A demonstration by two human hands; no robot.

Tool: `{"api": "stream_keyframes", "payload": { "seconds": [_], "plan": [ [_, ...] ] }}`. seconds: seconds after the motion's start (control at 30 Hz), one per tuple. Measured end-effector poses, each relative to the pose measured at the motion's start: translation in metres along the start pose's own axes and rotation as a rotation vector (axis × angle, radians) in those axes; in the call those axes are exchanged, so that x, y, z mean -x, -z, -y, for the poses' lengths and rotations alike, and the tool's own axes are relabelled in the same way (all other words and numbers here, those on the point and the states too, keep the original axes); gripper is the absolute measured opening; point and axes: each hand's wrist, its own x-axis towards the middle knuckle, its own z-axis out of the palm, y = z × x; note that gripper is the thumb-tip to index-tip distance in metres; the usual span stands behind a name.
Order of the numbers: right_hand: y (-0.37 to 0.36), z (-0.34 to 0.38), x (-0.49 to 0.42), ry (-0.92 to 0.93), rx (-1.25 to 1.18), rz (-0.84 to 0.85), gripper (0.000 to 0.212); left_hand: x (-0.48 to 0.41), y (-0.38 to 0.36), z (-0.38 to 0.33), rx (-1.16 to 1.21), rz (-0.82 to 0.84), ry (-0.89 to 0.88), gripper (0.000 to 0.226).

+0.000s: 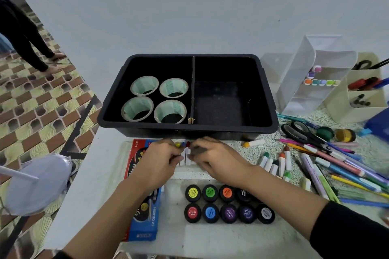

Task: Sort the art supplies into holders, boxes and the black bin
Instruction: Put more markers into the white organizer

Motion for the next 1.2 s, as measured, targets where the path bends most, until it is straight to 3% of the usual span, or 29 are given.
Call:
{"api": "stream_keyframes", "payload": {
  "seconds": [0.3,0.47,0.6,0.7,0.83,1.0,1.2],
  "plan": [
    [0.006,0.002,0.002,-0.074,-0.062,0.052,0.016,-0.003,0.007,-0.005,-0.069,0.026,0.004,0.016],
    [0.032,0.000,0.034,-0.207,-0.148,-0.074,0.017,-0.003,0.012,-0.034,0.052,-0.026,-0.078,0.018],
    [0.059,-0.010,0.076,-0.296,-0.012,-0.162,0.011,-0.017,-0.007,-0.069,0.109,0.032,-0.160,0.026],
    [0.075,-0.022,0.105,-0.386,0.150,-0.157,0.010,-0.032,-0.026,-0.097,0.024,0.002,-0.178,0.032],
    [0.085,-0.026,0.129,-0.594,0.255,-0.139,0.030,-0.050,-0.043,-0.127,-0.172,0.039,-0.086,0.035],
    [0.089,-0.021,0.131,-0.678,0.332,0.094,0.061,-0.058,-0.058,-0.149,-0.315,0.042,-0.048,0.039],
    [0.086,-0.022,0.124,-0.654,0.292,0.123,0.062,-0.068,-0.067,-0.160,-0.360,0.027,0.011,0.033]
  ]
}}
